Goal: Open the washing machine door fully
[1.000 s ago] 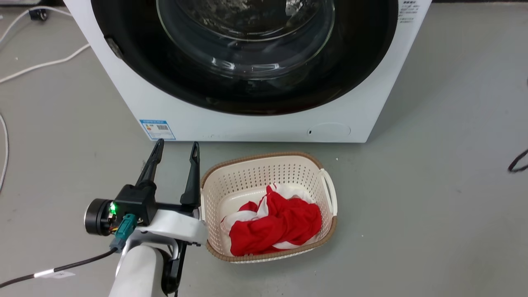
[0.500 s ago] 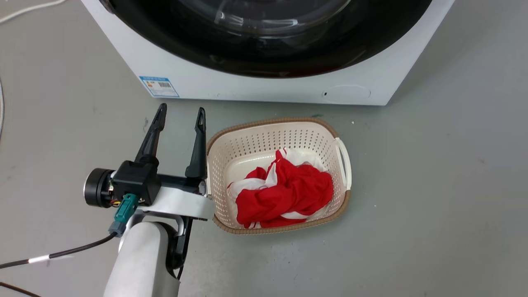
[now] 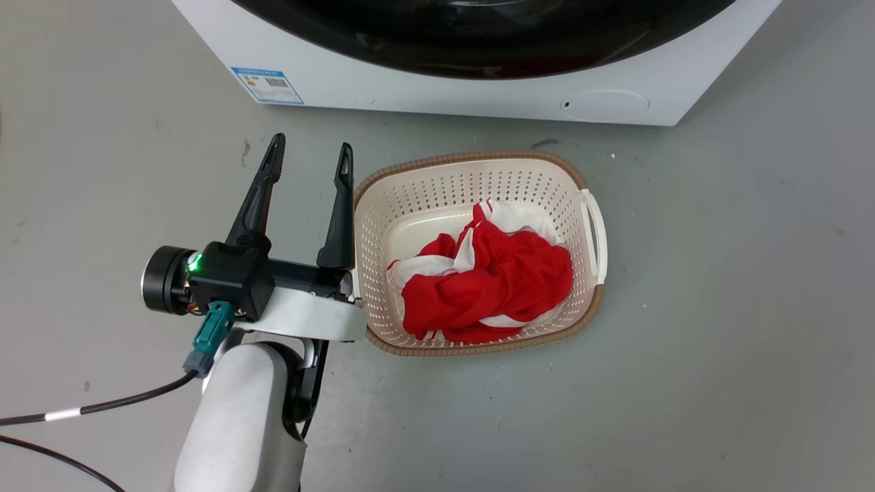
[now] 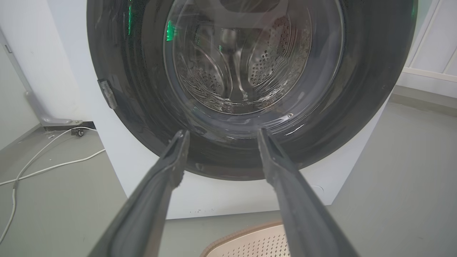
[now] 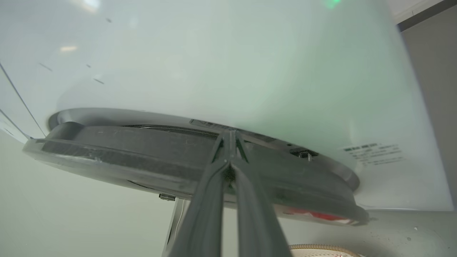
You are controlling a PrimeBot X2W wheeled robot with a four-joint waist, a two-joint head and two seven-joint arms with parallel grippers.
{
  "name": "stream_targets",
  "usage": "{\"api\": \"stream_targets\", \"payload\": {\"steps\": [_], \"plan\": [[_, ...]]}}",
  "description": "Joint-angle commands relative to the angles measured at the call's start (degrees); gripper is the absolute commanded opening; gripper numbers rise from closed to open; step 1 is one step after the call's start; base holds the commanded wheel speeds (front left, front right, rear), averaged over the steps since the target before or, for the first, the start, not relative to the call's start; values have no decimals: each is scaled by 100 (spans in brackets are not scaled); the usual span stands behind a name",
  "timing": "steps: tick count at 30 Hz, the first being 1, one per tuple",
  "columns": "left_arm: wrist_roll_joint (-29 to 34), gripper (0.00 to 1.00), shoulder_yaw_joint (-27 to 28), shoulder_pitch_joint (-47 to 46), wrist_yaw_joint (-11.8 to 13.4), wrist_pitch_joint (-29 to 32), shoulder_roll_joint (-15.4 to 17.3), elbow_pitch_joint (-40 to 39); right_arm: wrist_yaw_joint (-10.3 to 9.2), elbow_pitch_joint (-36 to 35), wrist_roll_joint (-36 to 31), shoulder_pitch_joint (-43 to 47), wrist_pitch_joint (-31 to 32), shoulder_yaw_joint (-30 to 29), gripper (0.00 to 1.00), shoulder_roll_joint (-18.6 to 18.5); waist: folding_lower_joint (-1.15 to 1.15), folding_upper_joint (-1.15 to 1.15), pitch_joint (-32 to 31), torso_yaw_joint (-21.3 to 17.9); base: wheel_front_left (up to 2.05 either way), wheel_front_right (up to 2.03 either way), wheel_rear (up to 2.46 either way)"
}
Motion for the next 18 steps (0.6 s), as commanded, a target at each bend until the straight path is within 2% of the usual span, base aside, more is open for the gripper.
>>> {"api": "stream_targets", "payload": {"steps": [1, 8, 18], "plan": [[-5, 100, -9, -71, 21, -15, -2, -31, -1, 42, -41, -119, 33, 7, 0, 35, -1, 0, 94, 27, 0, 0, 0], [-16, 100, -61, -185, 47, -15, -2, -73, -2, 202, -82, -375, 233, 25, 0, 91, -1, 0, 306, 58, 0, 0, 0], [-35, 100, -83, -267, 55, -15, -3, -32, 0, -93, 227, -213, 1180, 40, 0, 152, -1, 0, 369, 33, 0, 0, 0]]}}
